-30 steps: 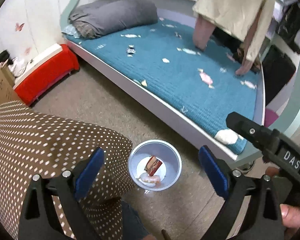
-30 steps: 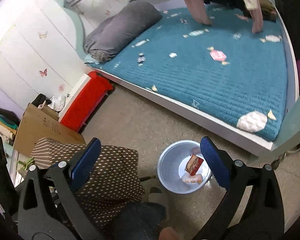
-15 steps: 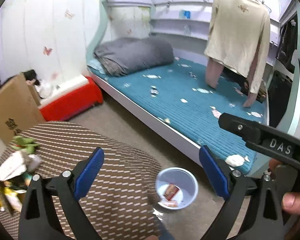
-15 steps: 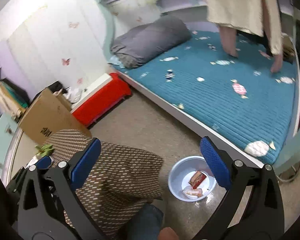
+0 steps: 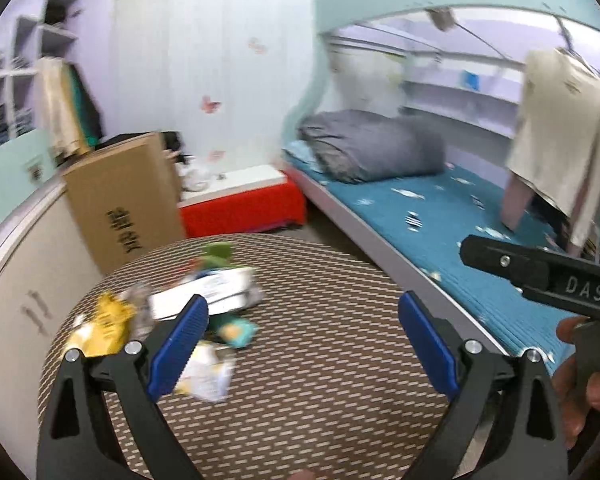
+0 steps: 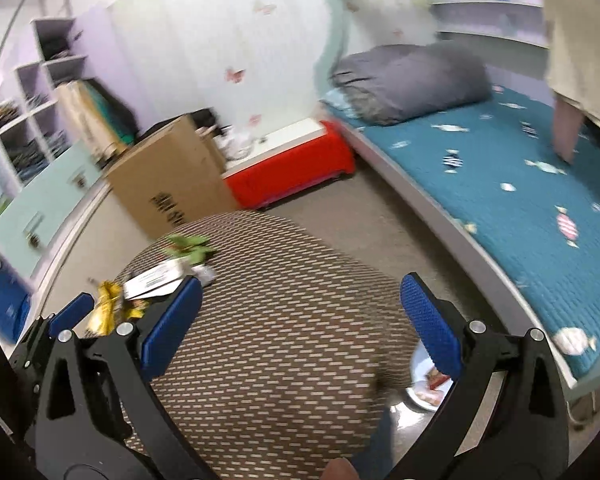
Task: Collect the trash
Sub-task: 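Move both tools back over the table toward the remaining trash, then grasp the yellow bag with the right gripper while the left grasps the white carton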
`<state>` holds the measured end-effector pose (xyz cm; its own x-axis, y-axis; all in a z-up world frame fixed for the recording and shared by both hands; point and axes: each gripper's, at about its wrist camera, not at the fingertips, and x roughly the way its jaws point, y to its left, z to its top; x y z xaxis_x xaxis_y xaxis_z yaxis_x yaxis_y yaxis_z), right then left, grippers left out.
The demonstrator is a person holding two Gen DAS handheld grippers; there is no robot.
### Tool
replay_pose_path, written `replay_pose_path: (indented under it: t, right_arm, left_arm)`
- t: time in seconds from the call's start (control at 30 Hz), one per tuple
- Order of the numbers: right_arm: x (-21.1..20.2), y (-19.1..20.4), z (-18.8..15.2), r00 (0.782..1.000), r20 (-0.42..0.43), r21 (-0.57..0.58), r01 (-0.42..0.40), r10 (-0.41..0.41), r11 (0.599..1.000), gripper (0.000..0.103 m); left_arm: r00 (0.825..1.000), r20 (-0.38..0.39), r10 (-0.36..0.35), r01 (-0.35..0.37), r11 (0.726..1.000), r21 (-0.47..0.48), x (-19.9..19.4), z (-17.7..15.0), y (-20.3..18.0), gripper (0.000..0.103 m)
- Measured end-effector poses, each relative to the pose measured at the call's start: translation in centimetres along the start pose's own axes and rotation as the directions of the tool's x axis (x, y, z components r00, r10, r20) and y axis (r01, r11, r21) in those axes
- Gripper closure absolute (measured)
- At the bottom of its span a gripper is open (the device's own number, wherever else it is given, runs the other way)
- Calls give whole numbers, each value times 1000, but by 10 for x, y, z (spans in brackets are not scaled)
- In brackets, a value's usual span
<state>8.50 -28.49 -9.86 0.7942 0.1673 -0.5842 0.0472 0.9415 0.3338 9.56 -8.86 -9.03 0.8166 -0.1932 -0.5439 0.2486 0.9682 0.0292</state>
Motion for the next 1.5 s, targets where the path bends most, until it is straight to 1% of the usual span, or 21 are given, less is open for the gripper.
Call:
replay_pose_path:
  t: [0.2, 0.3, 0.4, 0.5, 0.67, 0.73, 0.8, 0.9, 0.93, 1.0, 1.1, 1.13, 1.2, 1.27, 1.33, 1.37, 1.4, 1.47, 1.5]
  right_arm:
    - [30, 62, -6, 996, -60, -86, -72, 67, 994, 6]
    - [41, 84, -11, 992, -92, -118, -101, 90, 988, 6]
    - [54, 103, -16, 986, -126, -152, -125, 106, 980, 6]
    - [65, 118, -23, 980, -160, -178, -145, 117, 973, 6]
    - [83, 141, -35, 968, -209, -215, -182, 137, 960, 6]
    - [89, 156, -38, 962, -225, -240, -208, 154, 948, 6]
    - [97, 178, -39, 954, -240, -281, -248, 182, 927, 6]
    - [112, 209, -40, 943, -259, -330, -290, 209, 898, 6]
    - [121, 223, -40, 938, -268, -353, -310, 222, 883, 6]
    - [133, 241, -41, 937, -272, -389, -316, 220, 865, 6]
    - [153, 263, -44, 924, -297, -408, -350, 240, 843, 7]
    - [160, 270, -46, 924, -303, -420, -349, 233, 838, 8]
    - [170, 278, -46, 921, -314, -432, -356, 231, 829, 16]
    - [181, 282, -47, 920, -324, -441, -354, 222, 825, 20]
    - [189, 284, -49, 914, -346, -447, -359, 212, 819, 29]
    - [192, 285, -51, 909, -361, -449, -364, 206, 816, 44]
    - [195, 286, -54, 906, -376, -451, -364, 197, 815, 68]
    - [194, 284, -58, 899, -384, -435, -378, 211, 817, 73]
    - [191, 282, -59, 896, -383, -427, -387, 224, 818, 79]
  left_arm:
    - [996, -14, 87, -88, 991, -99, -12, -15, 65, 9]
    - [990, -23, 139, -141, 979, -147, -15, -24, 96, 9]
    - [982, -41, 184, -189, 966, -179, -14, -35, 123, 9]
    - [975, -67, 212, -222, 952, -212, -10, -45, 148, 9]
    - [960, -116, 254, -275, 932, -235, -2, -65, 179, 9]
    - [954, -133, 270, -295, 924, -244, -2, -74, 194, 9]
    - [944, -153, 291, -322, 914, -248, -1, -84, 208, 9]
    - [933, -174, 317, -354, 897, -264, 0, -91, 230, 9]
    - [930, -176, 321, -359, 894, -268, 0, -92, 235, 9]
    - [925, -181, 333, -373, 886, -274, 0, -93, 245, 9]
    - [920, -189, 343, -385, 880, -278, 5, -94, 261, 9]
    - [918, -195, 345, -389, 877, -282, 8, -94, 266, 9]
    - [919, -198, 341, -388, 876, -288, 12, -95, 274, 9]
    - [921, -199, 333, -380, 879, -286, 19, -94, 280, 9]
    - [928, -200, 315, -363, 888, -282, 26, -93, 285, 9]
    - [930, -203, 305, -354, 894, -277, 30, -93, 286, 9]
    - [931, -209, 299, -347, 901, -261, 36, -92, 287, 9]
    - [933, -212, 292, -339, 911, -236, 45, -92, 284, 9]
    - [933, -217, 288, -335, 914, -228, 50, -92, 284, 9]
